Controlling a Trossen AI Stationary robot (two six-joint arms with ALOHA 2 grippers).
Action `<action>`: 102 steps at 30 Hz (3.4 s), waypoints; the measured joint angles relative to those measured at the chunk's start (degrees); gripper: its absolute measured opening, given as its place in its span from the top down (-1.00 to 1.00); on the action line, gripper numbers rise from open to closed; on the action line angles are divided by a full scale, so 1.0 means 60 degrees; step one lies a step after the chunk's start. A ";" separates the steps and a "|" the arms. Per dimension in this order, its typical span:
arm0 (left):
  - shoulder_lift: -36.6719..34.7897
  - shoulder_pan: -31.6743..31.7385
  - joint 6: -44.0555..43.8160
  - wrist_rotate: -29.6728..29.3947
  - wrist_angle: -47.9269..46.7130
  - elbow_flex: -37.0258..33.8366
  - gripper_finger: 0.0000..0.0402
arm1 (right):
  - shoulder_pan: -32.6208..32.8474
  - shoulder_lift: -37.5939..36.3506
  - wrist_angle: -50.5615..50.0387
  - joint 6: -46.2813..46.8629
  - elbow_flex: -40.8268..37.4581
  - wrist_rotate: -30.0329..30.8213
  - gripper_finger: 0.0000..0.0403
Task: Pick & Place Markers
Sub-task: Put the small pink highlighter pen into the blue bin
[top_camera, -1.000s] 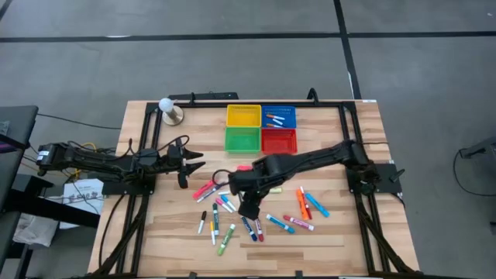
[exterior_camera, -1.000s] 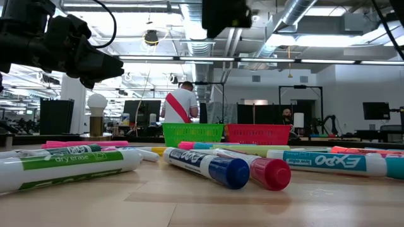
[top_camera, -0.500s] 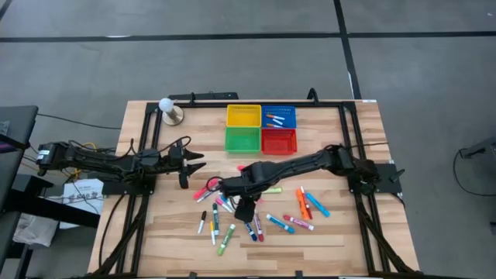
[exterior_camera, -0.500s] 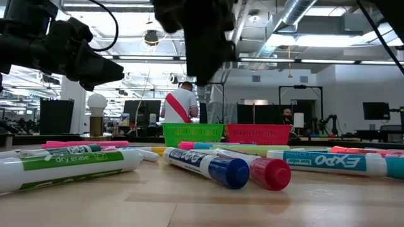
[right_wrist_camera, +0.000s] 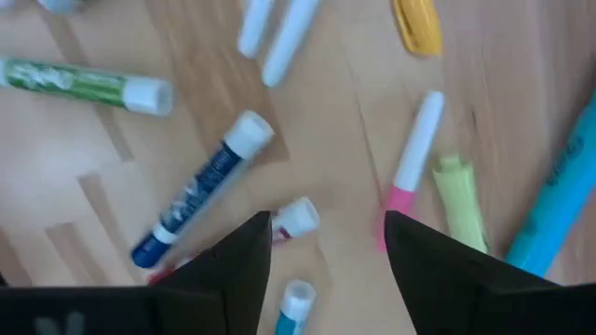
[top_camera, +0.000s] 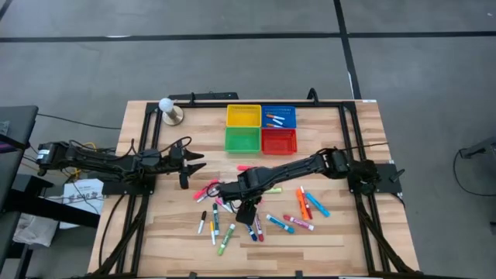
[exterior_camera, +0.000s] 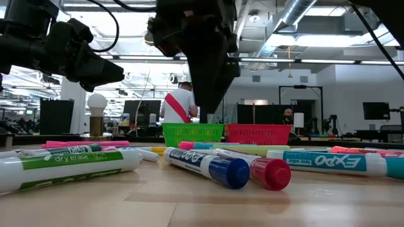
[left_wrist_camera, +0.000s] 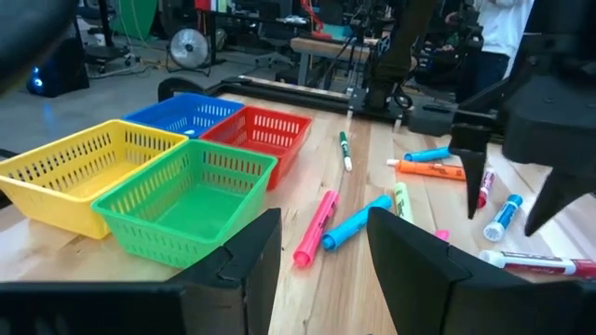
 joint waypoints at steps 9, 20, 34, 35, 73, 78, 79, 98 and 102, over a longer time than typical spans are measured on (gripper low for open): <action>0.0004 0.0002 -0.0007 0.0000 -0.0012 0.0000 0.20 | 0.0010 -0.0004 -0.0789 0.0236 -0.0004 0.0042 0.04; 0.0004 0.0000 -0.0007 0.0000 -0.0011 0.0000 0.20 | -0.0149 -0.0004 -0.0171 0.0448 -0.0008 0.0400 0.07; 0.0004 0.0000 -0.0025 0.0000 -0.0011 0.0000 0.20 | -0.0618 -0.0004 0.0281 0.1584 -0.0006 0.0451 0.06; 0.0004 0.0001 -0.0025 0.0000 -0.0011 0.0000 0.20 | -0.0613 -0.0004 0.0283 0.1632 -0.0005 0.0442 0.07; 0.0020 0.0002 -0.0025 0.0000 -0.0004 0.0000 0.20 | -0.0392 0.1341 0.0105 0.1489 0.0003 0.0251 0.40; 0.0022 0.0002 -0.0025 0.0000 -0.0004 0.0000 0.20 | -0.0392 0.1344 0.0108 0.1489 0.0003 0.0261 0.46; 0.0022 0.0002 -0.0025 0.0000 -0.0004 0.0000 0.20 | -0.0392 0.1344 0.0108 0.1489 0.0003 0.0265 0.47; 0.0020 0.0001 -0.0025 0.0000 -0.0004 0.0000 0.20 | -0.0392 0.1355 0.0109 0.1503 0.0003 0.0291 0.78; 0.0021 0.0000 -0.0025 0.0000 -0.0004 0.0000 0.20 | -0.0392 0.1355 0.0108 0.1503 0.0003 0.0287 0.82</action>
